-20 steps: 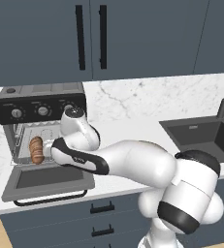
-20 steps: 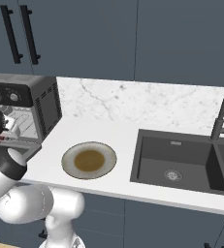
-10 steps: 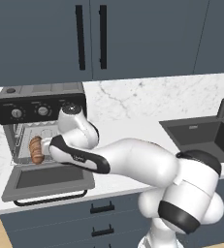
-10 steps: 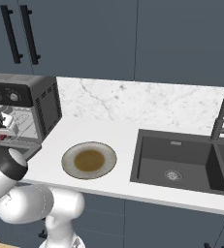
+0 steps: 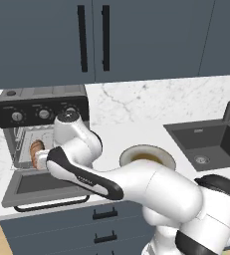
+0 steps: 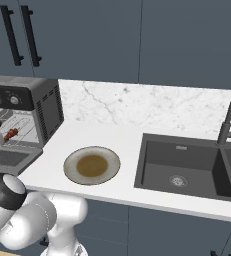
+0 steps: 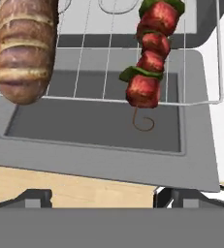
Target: Pick up the kebab skewer and baguette bread, and place them inside the toaster oven. Close the toaster oven door and start by setting the timer.
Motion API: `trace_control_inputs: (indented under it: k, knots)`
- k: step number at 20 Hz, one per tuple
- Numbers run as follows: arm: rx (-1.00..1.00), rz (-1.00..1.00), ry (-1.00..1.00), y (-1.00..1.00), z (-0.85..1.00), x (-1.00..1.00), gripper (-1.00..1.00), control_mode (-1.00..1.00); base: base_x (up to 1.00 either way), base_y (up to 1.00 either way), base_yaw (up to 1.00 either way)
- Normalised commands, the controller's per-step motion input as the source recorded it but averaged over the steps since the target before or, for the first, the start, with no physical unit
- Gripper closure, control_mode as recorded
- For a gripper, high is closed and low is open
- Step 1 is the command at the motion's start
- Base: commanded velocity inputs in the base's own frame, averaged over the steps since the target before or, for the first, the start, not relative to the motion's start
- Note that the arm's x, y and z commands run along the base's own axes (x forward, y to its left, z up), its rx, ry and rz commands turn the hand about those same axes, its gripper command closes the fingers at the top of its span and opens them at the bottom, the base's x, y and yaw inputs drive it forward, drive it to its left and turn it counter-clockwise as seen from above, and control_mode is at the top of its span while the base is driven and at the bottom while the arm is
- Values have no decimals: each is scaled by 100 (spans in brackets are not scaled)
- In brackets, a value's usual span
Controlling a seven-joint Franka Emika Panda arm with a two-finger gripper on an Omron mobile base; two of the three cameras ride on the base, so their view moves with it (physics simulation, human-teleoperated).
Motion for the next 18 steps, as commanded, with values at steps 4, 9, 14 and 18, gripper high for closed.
trace_control_inputs:
  k: [4, 9, 14, 18]
  knots:
    - [0, -25, 8, 0, -42, -3, -100, -100, 0, 0, 0]
    - [0, -22, 1, 10, -38, 19, -100, -100, 0, 0, 0]
    - [0, -14, 0, 24, -14, 43, -100, -100, 0, 0, 0]
    - [0, -5, 0, 2, -15, 65, -100, -100, 0, 0, 0]
